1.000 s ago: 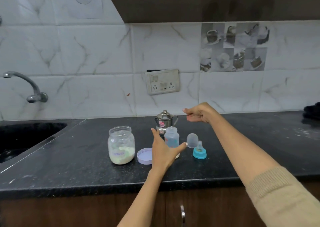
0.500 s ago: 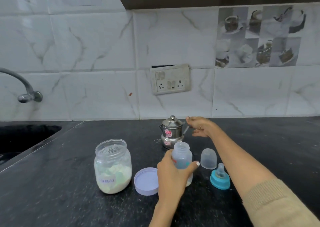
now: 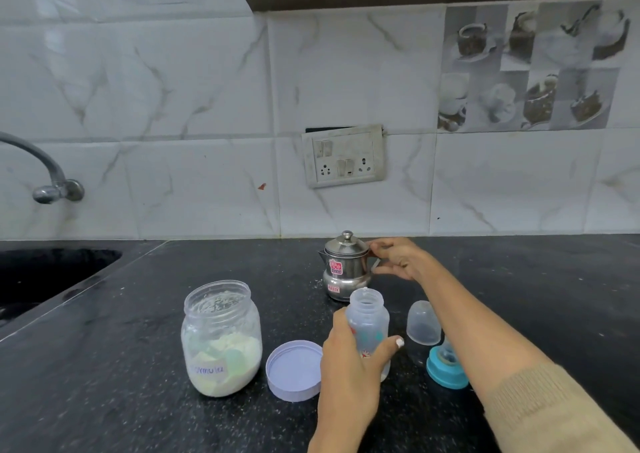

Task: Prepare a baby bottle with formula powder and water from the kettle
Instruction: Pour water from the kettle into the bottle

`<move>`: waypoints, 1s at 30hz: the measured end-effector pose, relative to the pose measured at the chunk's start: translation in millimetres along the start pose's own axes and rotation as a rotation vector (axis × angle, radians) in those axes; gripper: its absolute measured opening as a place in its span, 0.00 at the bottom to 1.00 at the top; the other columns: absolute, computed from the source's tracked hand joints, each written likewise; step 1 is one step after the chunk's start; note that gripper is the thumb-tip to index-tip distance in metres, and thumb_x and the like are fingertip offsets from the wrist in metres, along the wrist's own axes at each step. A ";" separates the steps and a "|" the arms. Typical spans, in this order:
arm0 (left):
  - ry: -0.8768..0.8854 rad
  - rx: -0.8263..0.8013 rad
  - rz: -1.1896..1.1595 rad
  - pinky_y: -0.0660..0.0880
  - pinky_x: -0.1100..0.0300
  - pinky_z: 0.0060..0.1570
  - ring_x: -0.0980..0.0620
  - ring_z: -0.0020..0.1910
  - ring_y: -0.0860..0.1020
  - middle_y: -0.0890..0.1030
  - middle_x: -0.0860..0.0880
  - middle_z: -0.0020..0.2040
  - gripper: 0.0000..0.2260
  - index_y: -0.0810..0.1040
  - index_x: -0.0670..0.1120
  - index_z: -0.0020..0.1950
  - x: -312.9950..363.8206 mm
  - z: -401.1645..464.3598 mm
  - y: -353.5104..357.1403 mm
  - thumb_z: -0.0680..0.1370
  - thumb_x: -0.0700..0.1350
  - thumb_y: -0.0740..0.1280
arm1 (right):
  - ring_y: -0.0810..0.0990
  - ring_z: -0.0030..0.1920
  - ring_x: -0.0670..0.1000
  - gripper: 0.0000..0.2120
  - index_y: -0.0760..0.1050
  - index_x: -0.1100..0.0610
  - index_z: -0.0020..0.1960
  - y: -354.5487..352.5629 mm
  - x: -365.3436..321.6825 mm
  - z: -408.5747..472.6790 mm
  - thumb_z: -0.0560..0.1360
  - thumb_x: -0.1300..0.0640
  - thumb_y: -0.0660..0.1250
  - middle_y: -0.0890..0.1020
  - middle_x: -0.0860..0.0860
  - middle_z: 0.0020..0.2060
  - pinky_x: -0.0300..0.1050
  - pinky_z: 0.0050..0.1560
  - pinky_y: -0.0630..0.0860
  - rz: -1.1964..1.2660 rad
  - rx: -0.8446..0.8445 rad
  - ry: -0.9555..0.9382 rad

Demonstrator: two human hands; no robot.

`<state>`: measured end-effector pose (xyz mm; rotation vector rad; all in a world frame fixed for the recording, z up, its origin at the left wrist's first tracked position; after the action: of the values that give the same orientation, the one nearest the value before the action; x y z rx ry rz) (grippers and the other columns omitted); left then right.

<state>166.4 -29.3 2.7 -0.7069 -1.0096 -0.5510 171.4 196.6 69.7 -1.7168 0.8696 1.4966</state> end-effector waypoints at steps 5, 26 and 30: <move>0.031 -0.072 0.012 0.68 0.63 0.60 0.56 0.60 0.71 0.70 0.57 0.62 0.26 0.58 0.56 0.67 -3.8 -2.3 0.5 0.75 0.51 0.68 | 0.73 0.66 0.61 0.14 0.72 0.70 0.63 -2.9 -19.9 -16.7 0.79 0.68 0.58 0.75 0.62 0.64 0.60 0.59 0.73 0.114 0.006 -0.005; -0.079 -0.140 0.130 0.67 0.57 0.58 0.45 0.64 0.69 0.68 0.42 0.67 0.25 0.59 0.39 0.68 21.8 -16.9 -11.8 0.77 0.44 0.67 | 0.79 0.44 0.49 0.12 0.75 0.67 0.60 -64.7 -64.8 -184.9 0.78 0.65 0.61 0.80 0.54 0.42 0.50 0.43 0.78 -0.182 0.116 -0.194; -0.089 -0.147 0.155 0.67 0.56 0.57 0.45 0.63 0.69 0.69 0.41 0.67 0.25 0.59 0.39 0.67 22.6 -15.8 -12.3 0.77 0.45 0.67 | 0.79 0.41 0.50 0.11 0.76 0.66 0.59 -64.2 -62.8 -193.3 0.78 0.64 0.62 0.80 0.58 0.50 0.51 0.48 0.77 -0.290 0.119 -0.214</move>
<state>176.4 -51.3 20.8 -0.9392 -0.9938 -0.4647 321.0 71.3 155.5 -1.4916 0.5595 1.3738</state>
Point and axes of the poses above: each hand's wrist, its own z-axis towards the middle knuckle, its own y-axis out of the palm, x = y × z, the point moved 1 cm from there along z, towards the middle knuckle
